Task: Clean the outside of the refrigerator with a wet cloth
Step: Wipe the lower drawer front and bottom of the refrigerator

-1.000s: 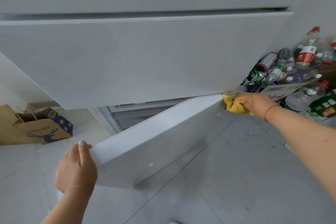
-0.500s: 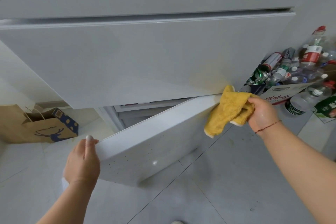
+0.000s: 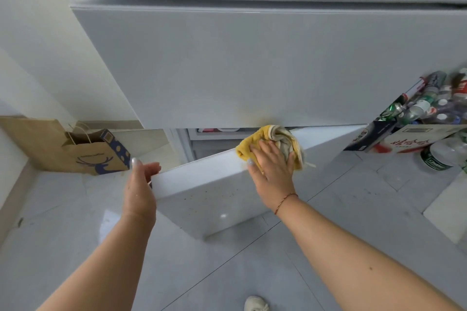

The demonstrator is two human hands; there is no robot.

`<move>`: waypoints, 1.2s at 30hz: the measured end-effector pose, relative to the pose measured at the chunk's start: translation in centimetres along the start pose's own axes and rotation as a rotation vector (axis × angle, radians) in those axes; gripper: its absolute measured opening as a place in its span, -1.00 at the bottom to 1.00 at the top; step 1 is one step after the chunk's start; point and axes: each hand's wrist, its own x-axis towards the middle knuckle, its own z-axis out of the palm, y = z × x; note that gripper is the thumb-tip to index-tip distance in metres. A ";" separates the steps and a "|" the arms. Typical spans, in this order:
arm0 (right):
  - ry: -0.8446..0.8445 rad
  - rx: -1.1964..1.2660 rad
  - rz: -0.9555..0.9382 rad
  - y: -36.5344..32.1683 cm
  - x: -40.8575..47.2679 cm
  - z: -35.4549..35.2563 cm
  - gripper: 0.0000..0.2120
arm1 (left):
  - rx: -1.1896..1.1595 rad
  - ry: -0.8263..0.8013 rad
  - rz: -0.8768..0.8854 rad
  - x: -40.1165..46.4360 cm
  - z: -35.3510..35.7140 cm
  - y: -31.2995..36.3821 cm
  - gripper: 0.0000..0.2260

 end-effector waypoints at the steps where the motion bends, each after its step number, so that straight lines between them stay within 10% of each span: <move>1: -0.017 -0.021 -0.023 -1.3 -0.4 0.9 -0.19 | -0.079 0.000 -0.057 0.2 -0.2 0.5 -0.51; 13: 0.068 0.139 -0.375 -11.4 0.1 9.6 -0.66 | -0.212 -0.076 -0.239 1.2 -3.3 -0.3 -0.39; 36: 0.118 0.464 -0.398 -12.6 3.0 9.9 -0.68 | -0.319 -0.039 -0.539 6.3 -3.0 0.2 -0.39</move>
